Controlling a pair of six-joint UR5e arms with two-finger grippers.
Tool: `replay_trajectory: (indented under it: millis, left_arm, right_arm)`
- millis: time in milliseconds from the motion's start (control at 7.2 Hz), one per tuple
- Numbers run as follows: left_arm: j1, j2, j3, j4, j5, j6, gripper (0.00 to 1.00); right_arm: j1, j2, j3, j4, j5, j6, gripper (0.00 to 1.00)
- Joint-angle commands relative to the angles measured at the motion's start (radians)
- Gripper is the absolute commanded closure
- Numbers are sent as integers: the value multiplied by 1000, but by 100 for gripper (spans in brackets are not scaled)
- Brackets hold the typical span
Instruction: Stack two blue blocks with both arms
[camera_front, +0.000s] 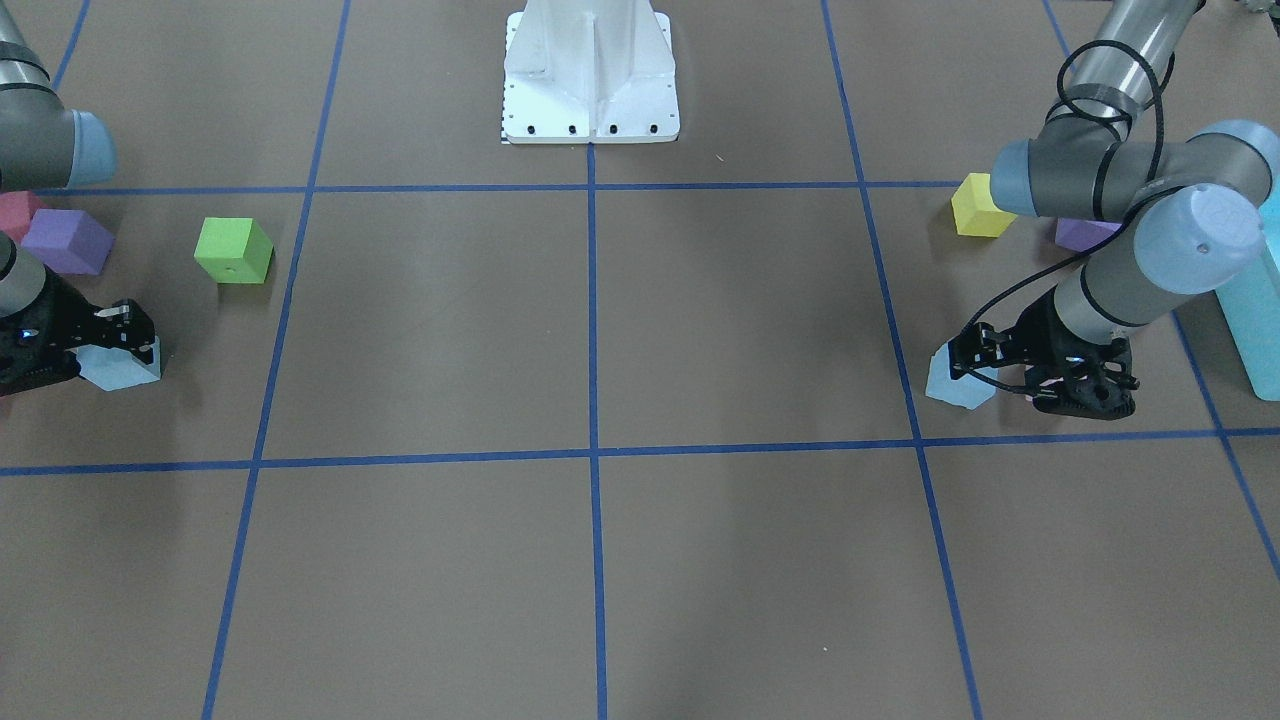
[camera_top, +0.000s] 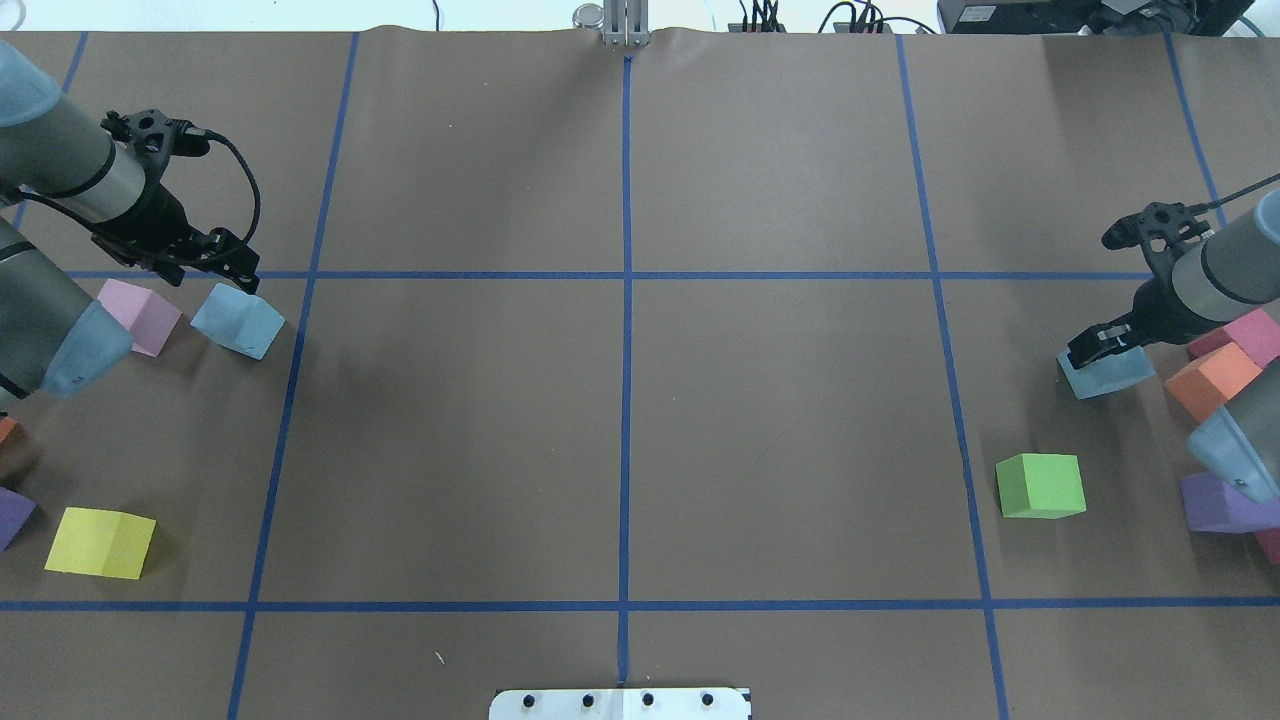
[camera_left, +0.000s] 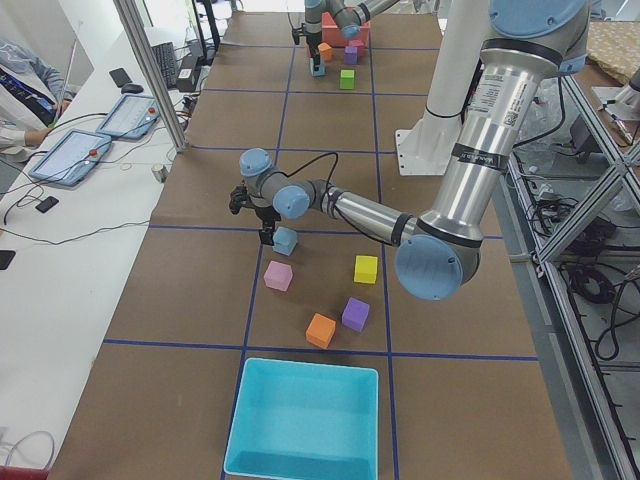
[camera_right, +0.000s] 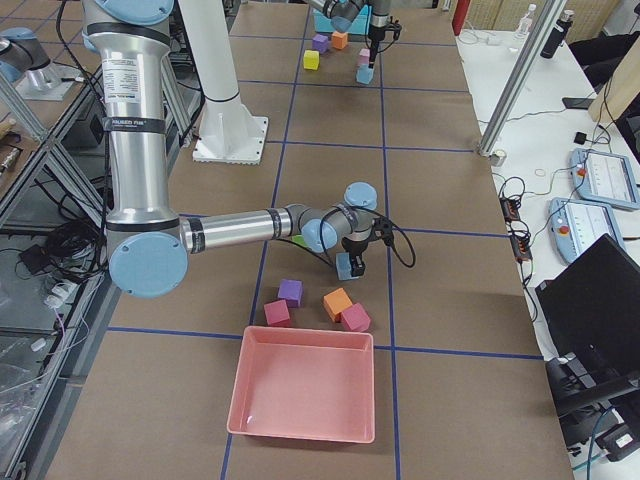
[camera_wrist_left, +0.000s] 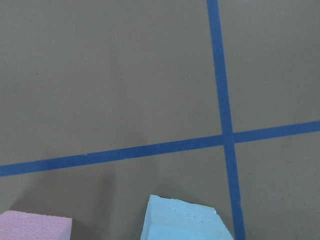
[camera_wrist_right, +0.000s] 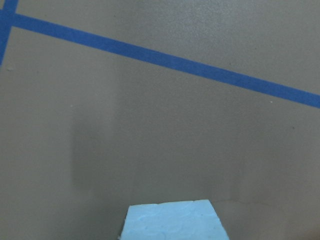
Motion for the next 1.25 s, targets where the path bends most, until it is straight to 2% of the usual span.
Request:
replay_trajectory:
  millis: [0,278,556,972,1111]
  left_arm:
    - [0,0,-1,-2,-1,0,0]
    - [3,26,-9,-44,2,2,0]
    - [53,40,-9,-95,64,-62,0]
    - [83,40,2,-130,68,-77,1]
    - [86,40,11,-132,68,-77,6]
  right_arm:
    - [-2,1,6,2,-2,-1,37]
    - [-6,12,26,-4,0,2,40]
    - [-17,48,97,-98,3,42,39]
    - [-81,229,129,-253,1,240,38]
    - [-121,311,132,-310,0,329,38]
